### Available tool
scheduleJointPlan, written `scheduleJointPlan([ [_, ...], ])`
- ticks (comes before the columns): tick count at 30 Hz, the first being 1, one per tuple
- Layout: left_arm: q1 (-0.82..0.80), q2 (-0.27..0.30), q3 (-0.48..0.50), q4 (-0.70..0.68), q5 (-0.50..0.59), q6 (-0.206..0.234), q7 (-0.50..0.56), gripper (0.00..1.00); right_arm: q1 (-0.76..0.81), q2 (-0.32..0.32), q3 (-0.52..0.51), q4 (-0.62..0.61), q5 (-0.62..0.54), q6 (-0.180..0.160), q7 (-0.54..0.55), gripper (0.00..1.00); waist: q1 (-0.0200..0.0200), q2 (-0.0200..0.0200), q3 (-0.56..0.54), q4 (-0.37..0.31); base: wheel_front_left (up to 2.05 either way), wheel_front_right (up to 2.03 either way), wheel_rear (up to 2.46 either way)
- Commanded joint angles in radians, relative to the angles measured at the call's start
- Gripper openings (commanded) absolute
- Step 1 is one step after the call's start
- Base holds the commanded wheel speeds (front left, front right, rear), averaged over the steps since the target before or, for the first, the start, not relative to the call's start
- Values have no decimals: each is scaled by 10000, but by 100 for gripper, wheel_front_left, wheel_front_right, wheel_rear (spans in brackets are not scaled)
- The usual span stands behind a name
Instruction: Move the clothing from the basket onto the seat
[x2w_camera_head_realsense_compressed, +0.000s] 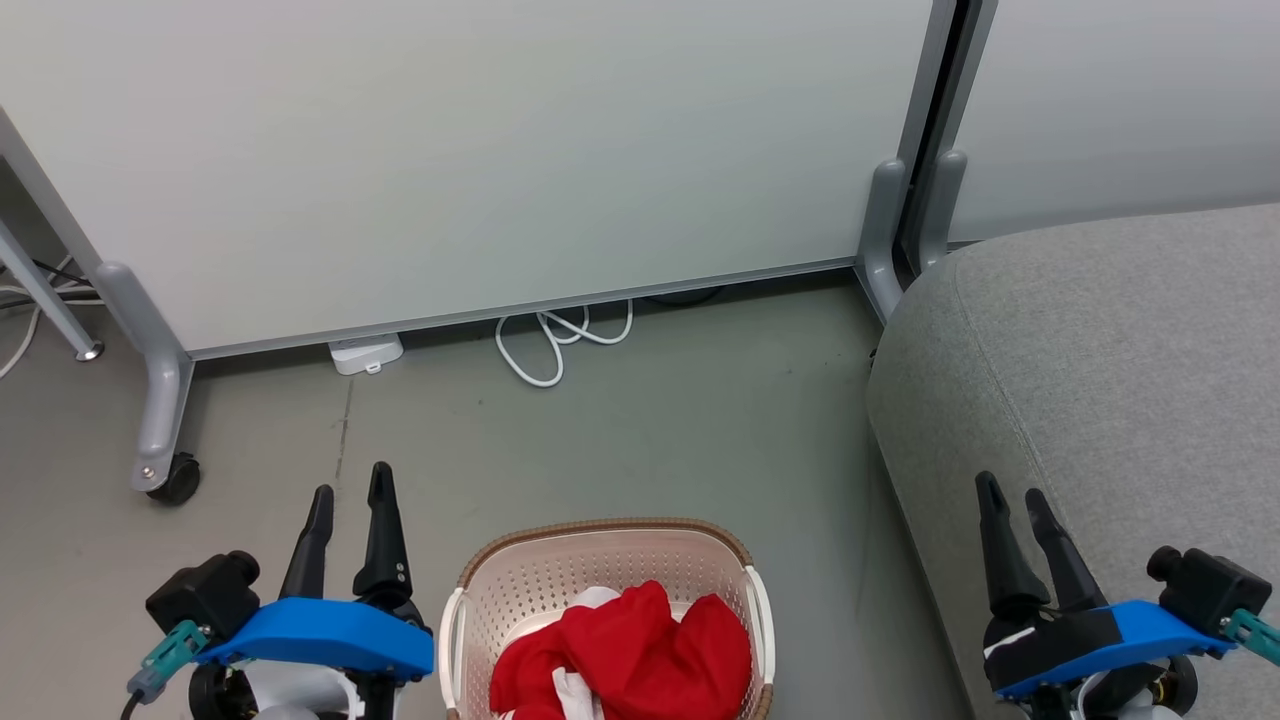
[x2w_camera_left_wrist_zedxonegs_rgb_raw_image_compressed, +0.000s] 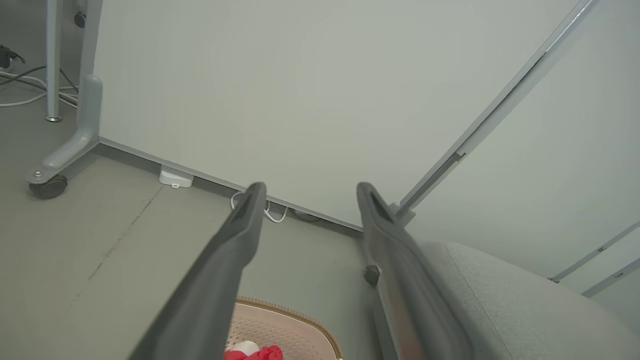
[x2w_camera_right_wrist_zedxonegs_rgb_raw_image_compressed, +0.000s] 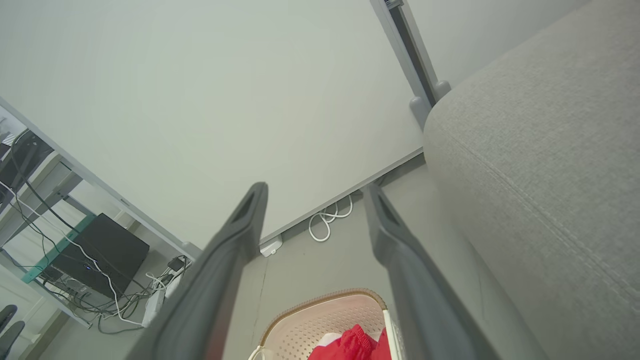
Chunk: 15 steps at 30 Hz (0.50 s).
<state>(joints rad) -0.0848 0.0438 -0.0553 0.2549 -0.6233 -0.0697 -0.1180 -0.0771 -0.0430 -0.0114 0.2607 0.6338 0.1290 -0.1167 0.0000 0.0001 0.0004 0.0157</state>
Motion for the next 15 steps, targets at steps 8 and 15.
scheduleJointPlan([
  [8, -268, 132, -261, 65, 1224, 105, -304, 100, -214, -78, 116, 77, -1279, 17, -319, 100, 0, -1, -11, 24, 0, 0, 0],
  [15, -298, 180, -421, 239, 1969, 150, -481, 100, -216, -79, 170, 169, -2120, 18, -493, 100, 0, -1, -18, 36, 0, 0, 0],
])
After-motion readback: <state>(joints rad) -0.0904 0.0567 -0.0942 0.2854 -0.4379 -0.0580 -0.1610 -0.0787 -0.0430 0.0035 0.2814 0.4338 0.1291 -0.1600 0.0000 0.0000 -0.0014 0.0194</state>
